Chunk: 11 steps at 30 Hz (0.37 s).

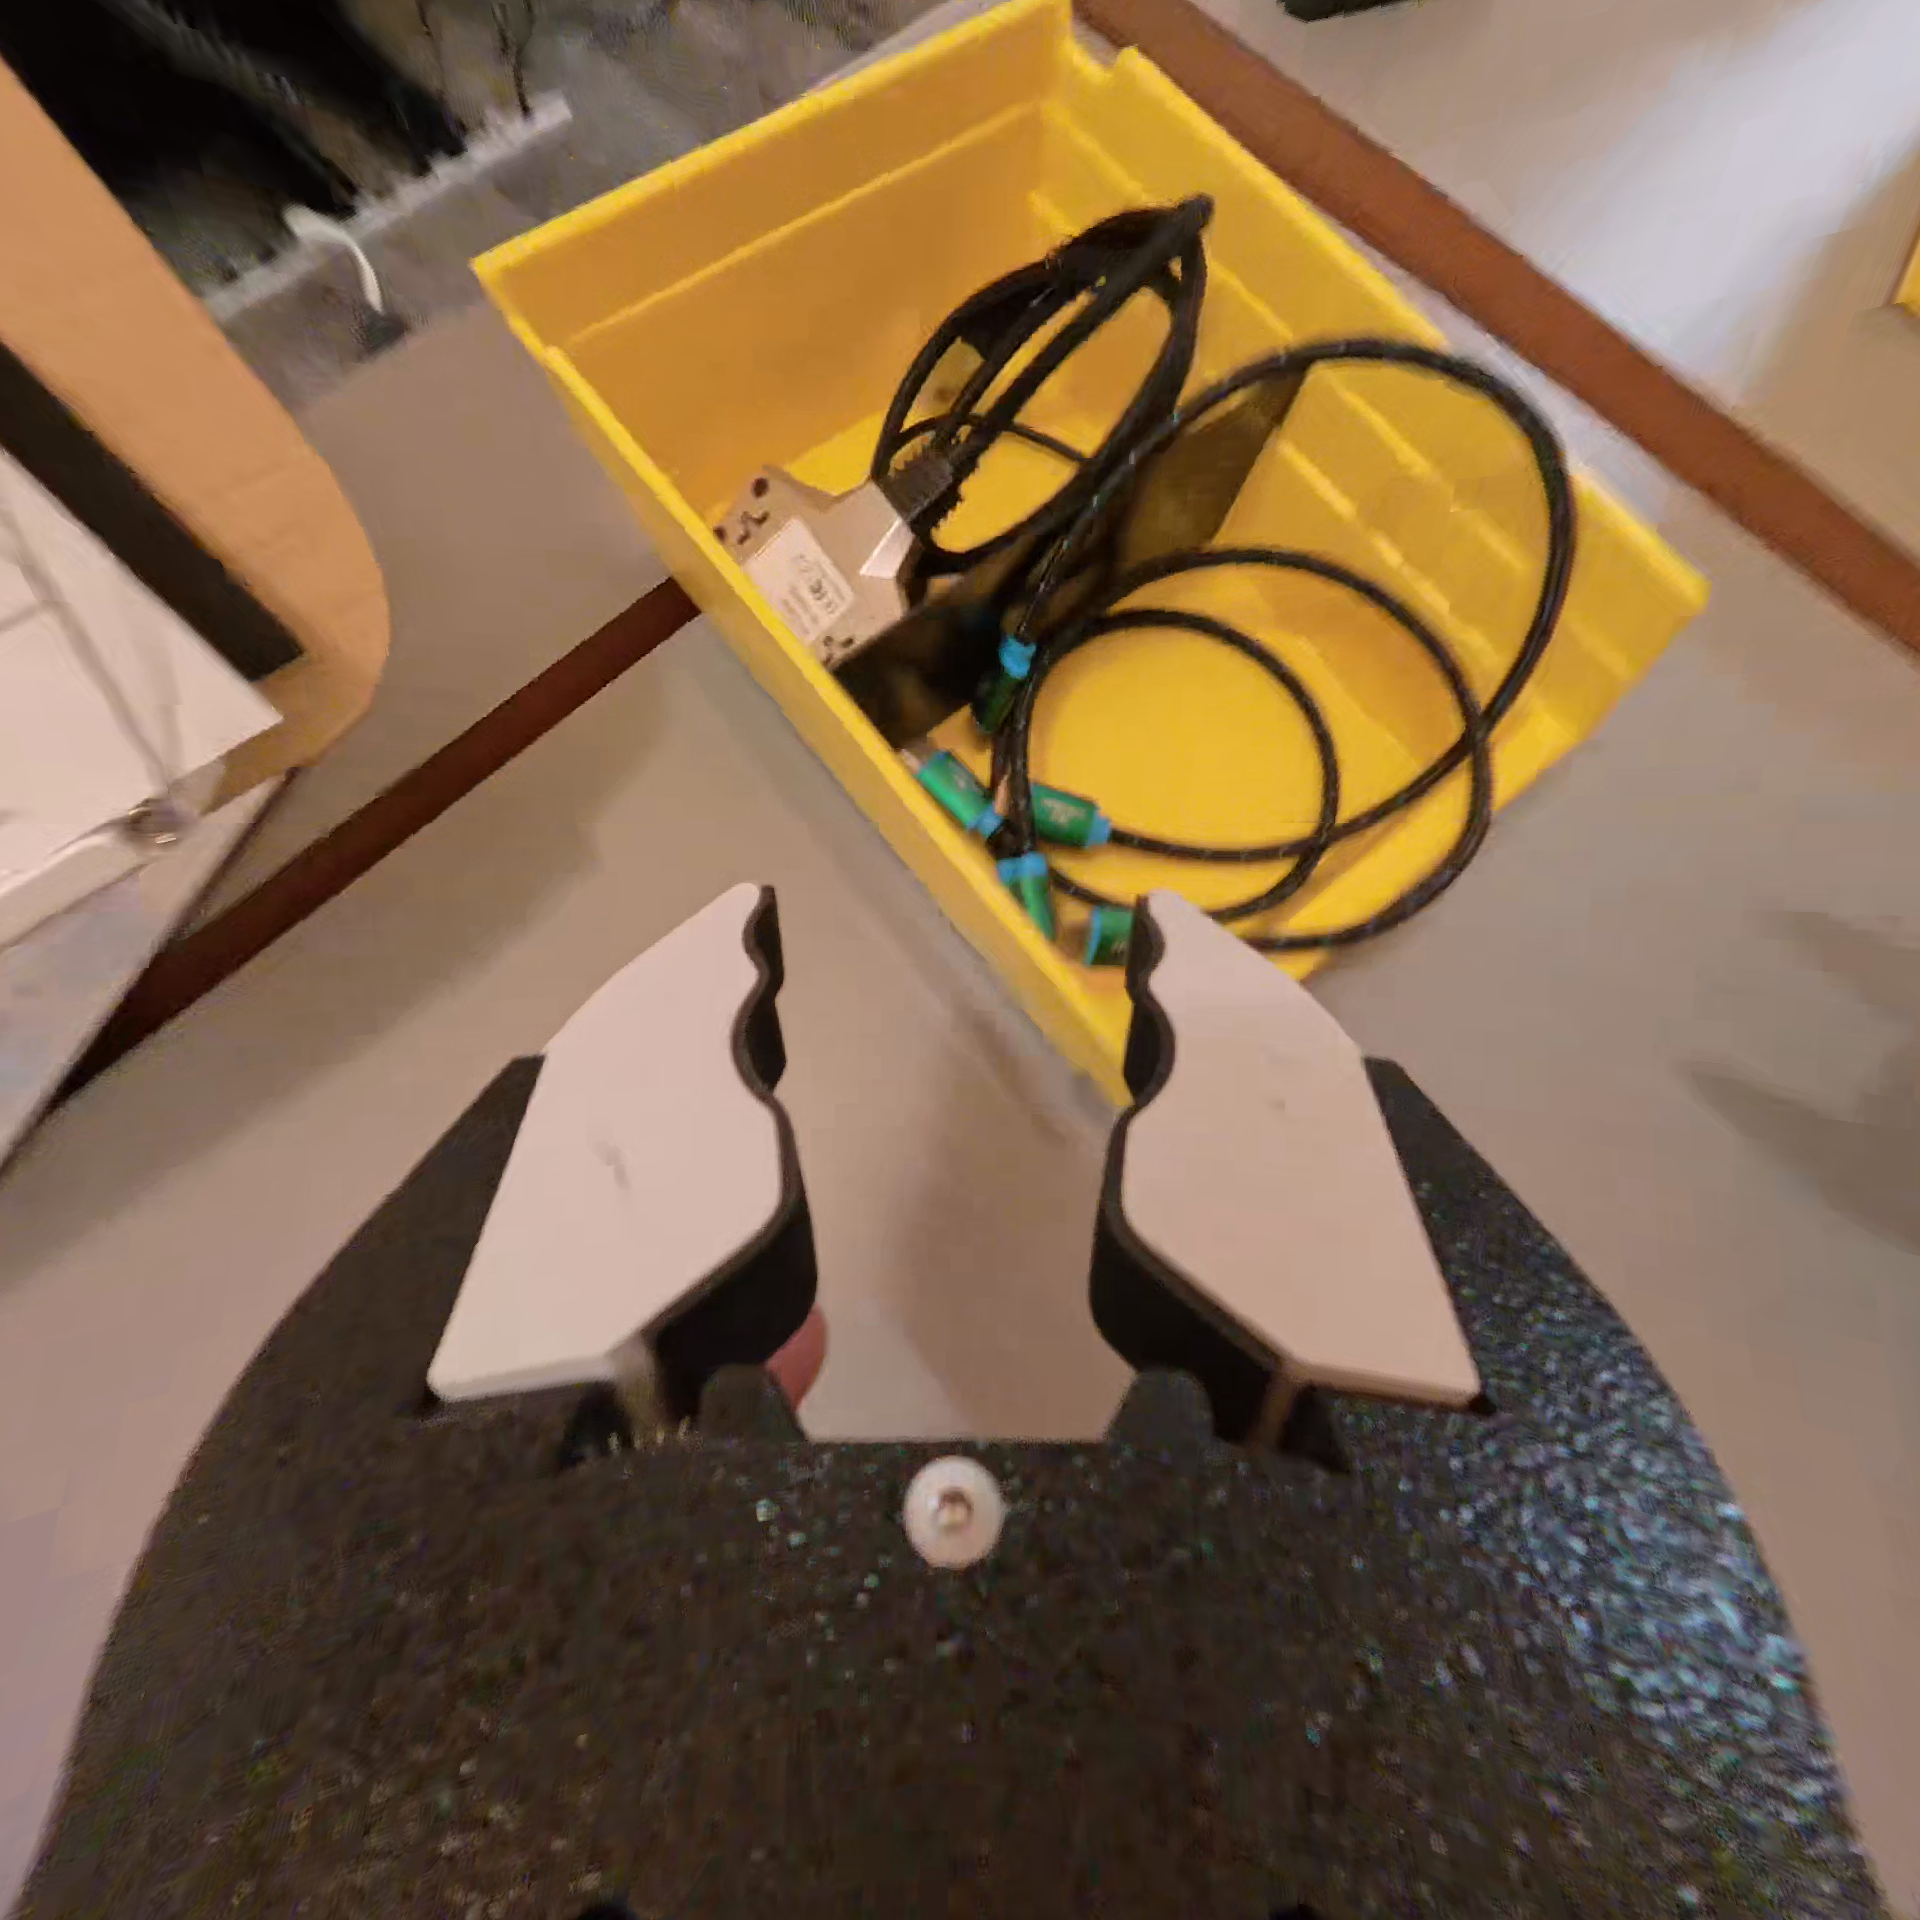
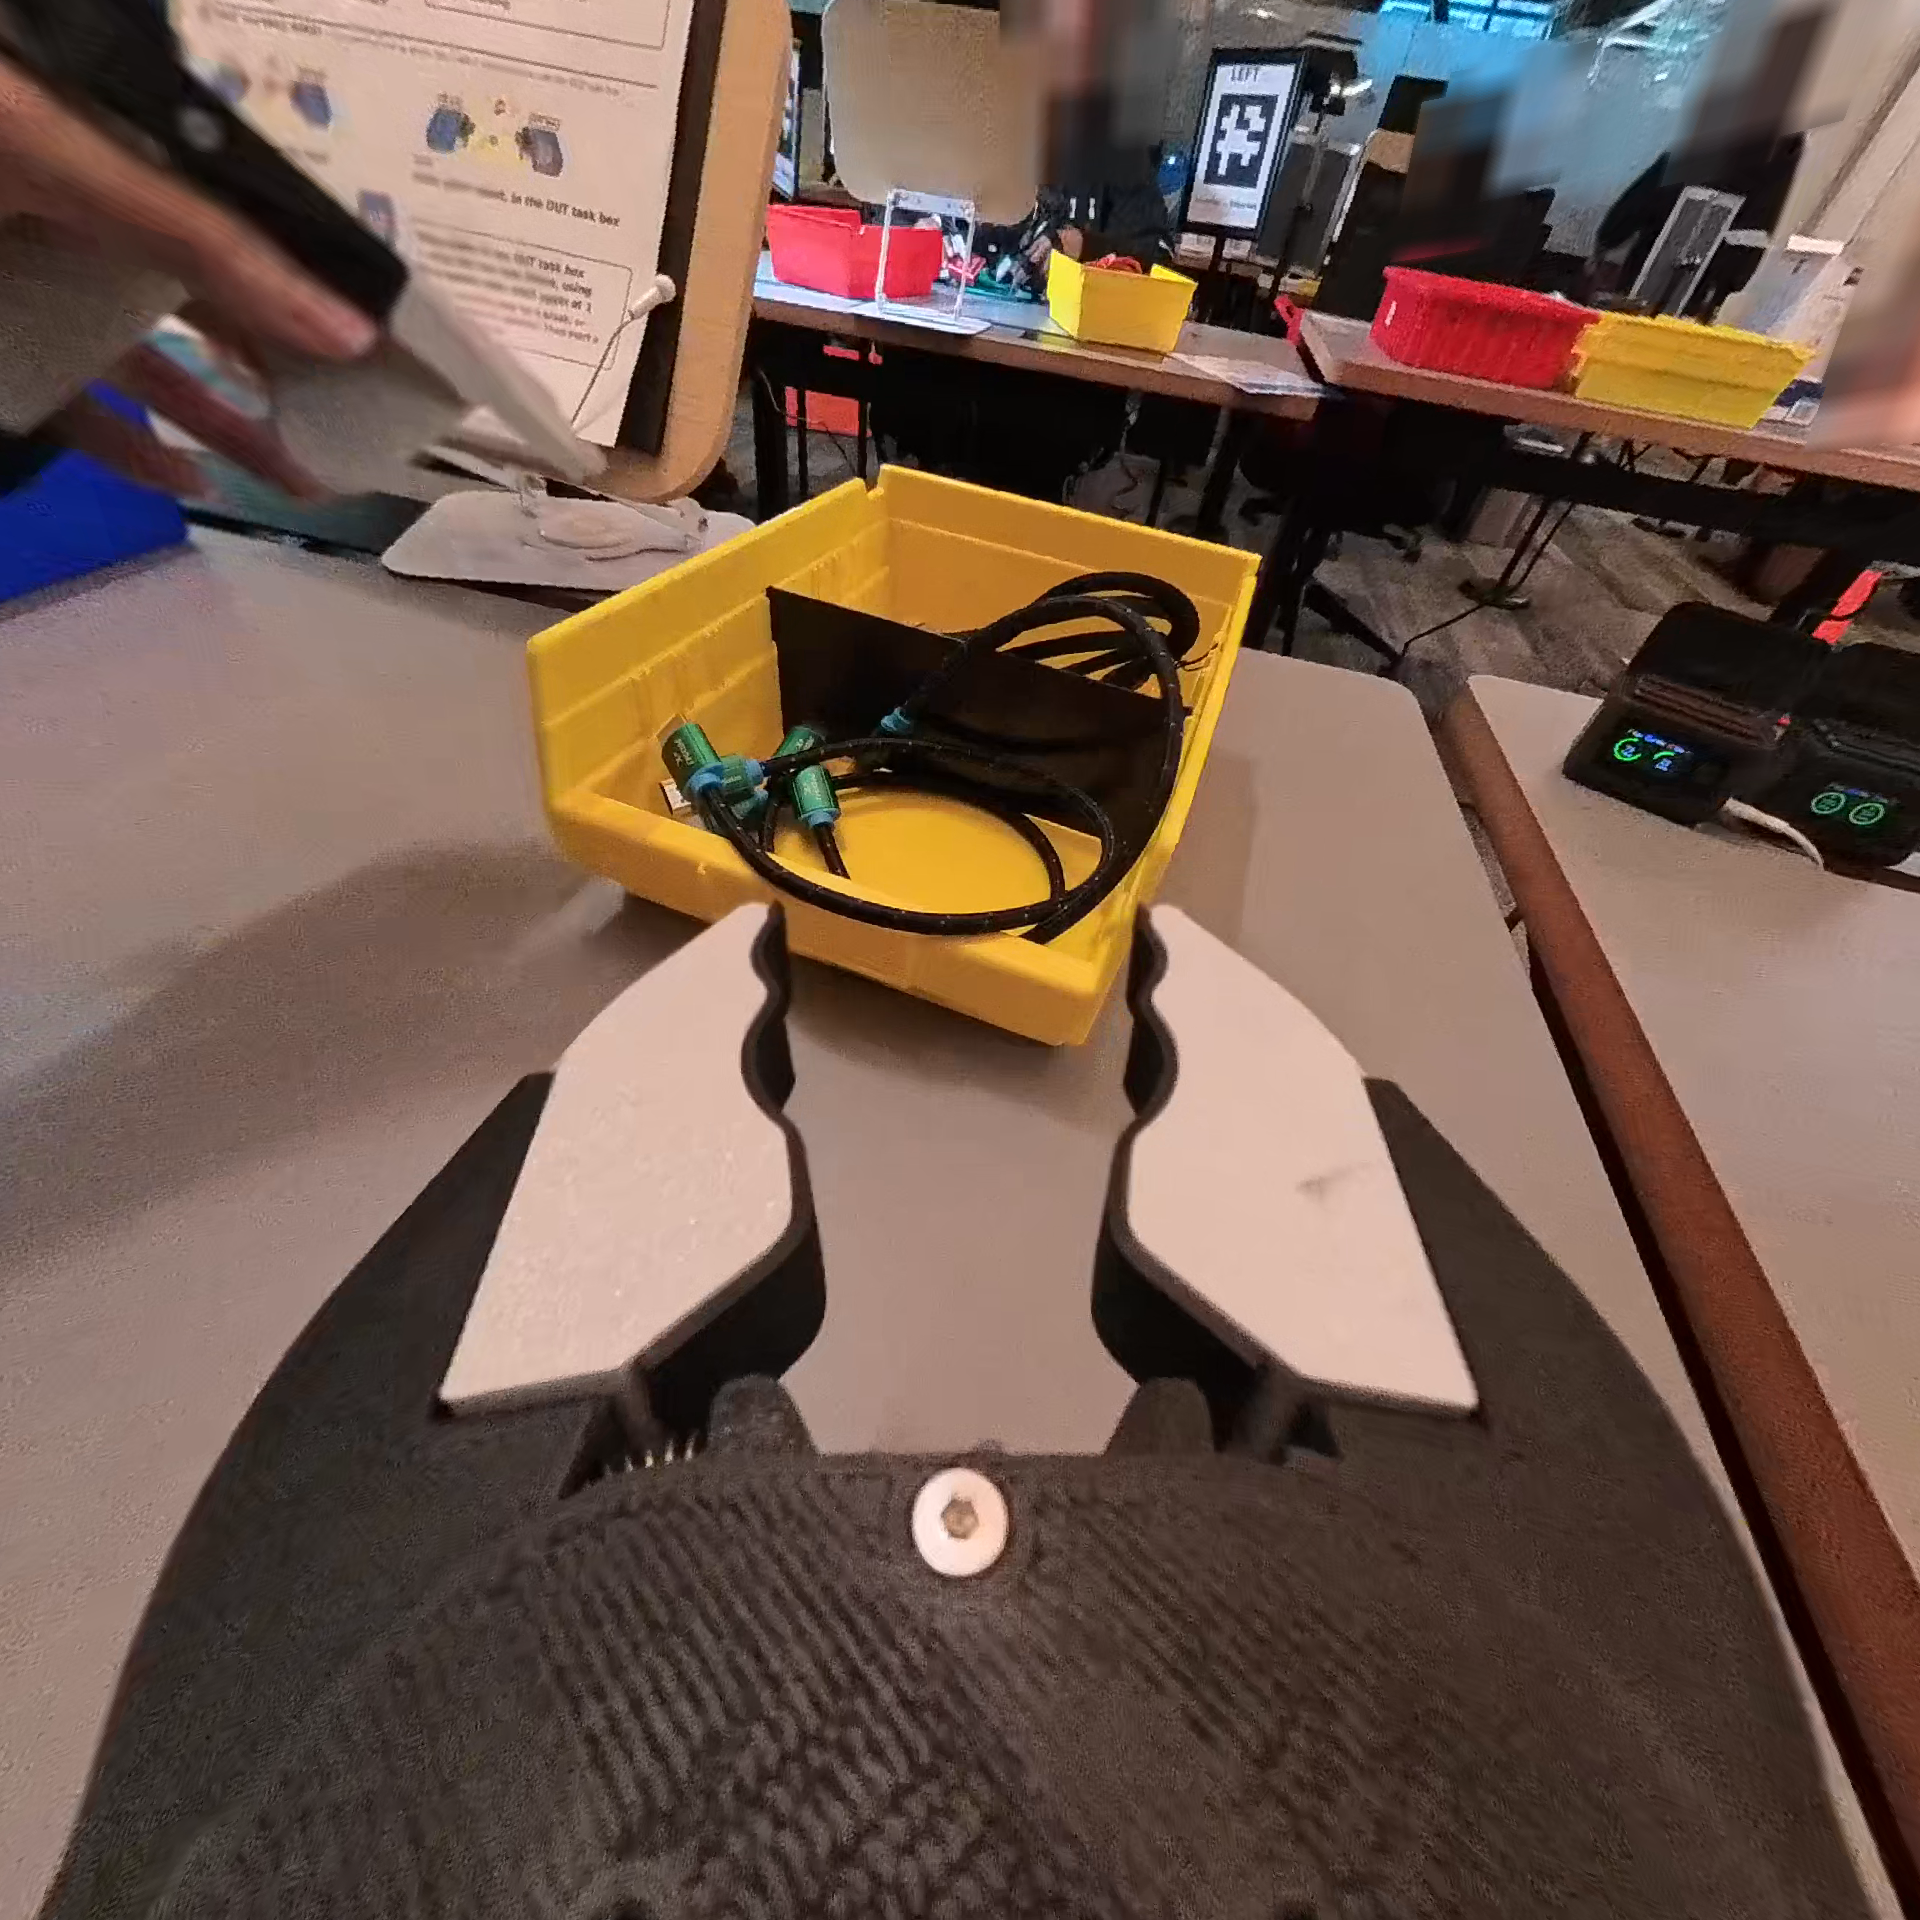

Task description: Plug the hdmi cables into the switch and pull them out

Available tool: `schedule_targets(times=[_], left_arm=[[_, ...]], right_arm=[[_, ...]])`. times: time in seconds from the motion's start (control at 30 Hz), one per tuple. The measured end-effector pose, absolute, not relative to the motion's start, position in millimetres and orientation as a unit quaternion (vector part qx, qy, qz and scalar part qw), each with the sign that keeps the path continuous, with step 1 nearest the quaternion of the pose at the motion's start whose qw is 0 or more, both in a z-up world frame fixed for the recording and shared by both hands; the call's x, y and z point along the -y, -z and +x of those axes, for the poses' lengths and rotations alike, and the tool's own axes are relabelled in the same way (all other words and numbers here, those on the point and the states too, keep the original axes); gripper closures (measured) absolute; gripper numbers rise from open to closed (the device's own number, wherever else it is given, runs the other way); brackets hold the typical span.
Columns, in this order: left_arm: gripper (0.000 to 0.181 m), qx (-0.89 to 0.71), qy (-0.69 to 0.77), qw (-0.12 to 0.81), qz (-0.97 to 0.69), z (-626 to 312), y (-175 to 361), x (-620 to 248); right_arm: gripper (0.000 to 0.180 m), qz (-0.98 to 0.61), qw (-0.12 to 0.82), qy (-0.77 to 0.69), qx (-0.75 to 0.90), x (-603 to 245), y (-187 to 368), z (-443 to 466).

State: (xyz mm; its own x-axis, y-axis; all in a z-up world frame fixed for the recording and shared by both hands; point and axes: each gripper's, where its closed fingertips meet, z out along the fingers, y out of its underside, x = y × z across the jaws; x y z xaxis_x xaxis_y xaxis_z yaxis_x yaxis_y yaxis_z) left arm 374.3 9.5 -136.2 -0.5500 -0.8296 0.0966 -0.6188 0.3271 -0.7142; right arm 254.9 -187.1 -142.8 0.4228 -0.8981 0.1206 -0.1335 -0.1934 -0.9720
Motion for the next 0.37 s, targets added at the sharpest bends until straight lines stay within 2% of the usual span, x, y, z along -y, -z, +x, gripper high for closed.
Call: schedule_targets(times=[0.07,0.17,0.27,0.37], left_arm=[[0.107,-0.797,0.349,0.101,-0.483,390.9,143.0,3.9],[0.106,-0.792,0.297,0.082,-0.527,409.5,166.8,12.0],[0.108,-0.780,0.249,0.097,-0.566,422.7,196.6,10.9],[0.112,-0.786,0.181,0.157,-0.569,434.6,226.0,-6.5]], right_arm=[[0.116,-0.685,0.505,0.367,-0.376,183.0,146.2,253.1],[0.116,-0.695,0.510,0.354,-0.363,172.7,148.3,251.4],[0.116,-0.702,0.515,0.343,-0.352,163.5,147.3,249.3],[0.117,-0.699,0.527,0.337,-0.347,160.2,143.3,247.8]])
